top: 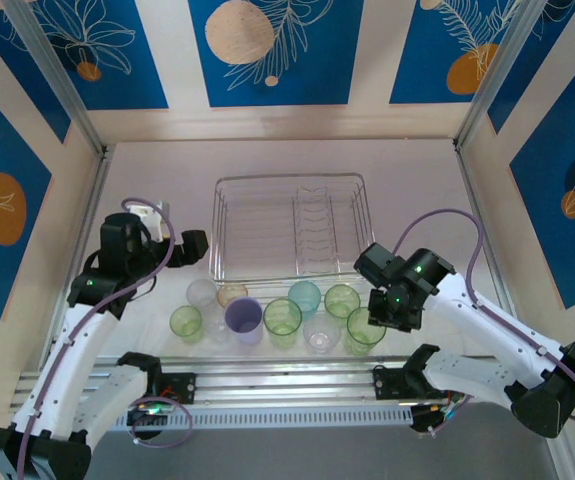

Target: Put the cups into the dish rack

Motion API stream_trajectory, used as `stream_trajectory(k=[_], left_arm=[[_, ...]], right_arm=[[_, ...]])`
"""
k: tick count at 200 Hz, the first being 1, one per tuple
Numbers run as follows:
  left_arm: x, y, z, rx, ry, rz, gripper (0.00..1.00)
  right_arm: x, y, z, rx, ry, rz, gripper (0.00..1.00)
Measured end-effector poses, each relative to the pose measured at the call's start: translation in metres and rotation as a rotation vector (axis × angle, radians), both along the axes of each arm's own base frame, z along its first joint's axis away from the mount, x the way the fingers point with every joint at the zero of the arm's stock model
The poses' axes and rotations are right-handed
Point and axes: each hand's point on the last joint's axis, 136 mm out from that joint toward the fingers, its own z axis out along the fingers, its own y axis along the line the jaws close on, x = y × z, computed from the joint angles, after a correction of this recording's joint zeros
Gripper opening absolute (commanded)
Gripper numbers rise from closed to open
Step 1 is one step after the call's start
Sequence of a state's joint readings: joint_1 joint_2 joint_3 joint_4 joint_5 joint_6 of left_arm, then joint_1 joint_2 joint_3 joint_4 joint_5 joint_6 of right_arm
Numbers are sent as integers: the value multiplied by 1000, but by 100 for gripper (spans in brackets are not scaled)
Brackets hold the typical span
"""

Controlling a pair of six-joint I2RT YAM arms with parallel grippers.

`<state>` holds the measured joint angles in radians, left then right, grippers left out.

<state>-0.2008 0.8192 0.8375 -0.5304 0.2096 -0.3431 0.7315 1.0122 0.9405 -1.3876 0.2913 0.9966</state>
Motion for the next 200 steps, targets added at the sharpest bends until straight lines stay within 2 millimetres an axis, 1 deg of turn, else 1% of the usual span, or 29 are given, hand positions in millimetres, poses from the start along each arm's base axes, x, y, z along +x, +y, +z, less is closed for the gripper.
stream_trajectory(k=[5, 20, 30, 50, 59, 83, 96, 108, 131, 144, 157, 178, 188, 200], left_arm=[[0, 0, -1, 1, 3, 0, 100], [2, 0, -4, 3, 13, 0, 100], [2, 0, -4, 3, 16, 0, 100], [2, 0, -5, 4, 19, 0, 100], [2, 0, -5, 4, 19, 0, 100], [2, 0, -5, 4, 20, 0, 100], [2, -1, -5, 4, 20, 0, 100], [3, -1, -4, 2, 19, 1, 100], [2, -3, 0, -18, 16, -3, 100], [2, -7, 5, -40, 13, -17, 100], [1, -14, 13, -76, -4, -50, 100], [-2, -34, 34, -176, -40, -147, 100], [-6, -51, 50, -257, -65, -233, 100], [-11, -69, 69, -353, -95, -335, 100]], right_arm=[[1, 1, -2, 5, -1, -3, 34], [5, 2, -6, 14, -2, -3, 22], [6, 2, -7, 20, -1, -12, 17], [10, 3, -7, 33, -10, -19, 6], [11, 4, -7, 41, -12, -18, 0], [8, 1, -4, 36, -4, -25, 0], [3, -4, 4, 19, 8, -31, 0], [1, -7, 17, 14, -2, -39, 0], [2, -9, 53, 45, -57, -44, 0], [5, -7, 73, 73, -100, -40, 0], [10, -5, 95, 103, -151, -35, 0], [22, 4, 137, 190, -275, 5, 0], [30, 11, 157, 253, -351, 39, 0], [43, 24, 182, 360, -444, 67, 0]])
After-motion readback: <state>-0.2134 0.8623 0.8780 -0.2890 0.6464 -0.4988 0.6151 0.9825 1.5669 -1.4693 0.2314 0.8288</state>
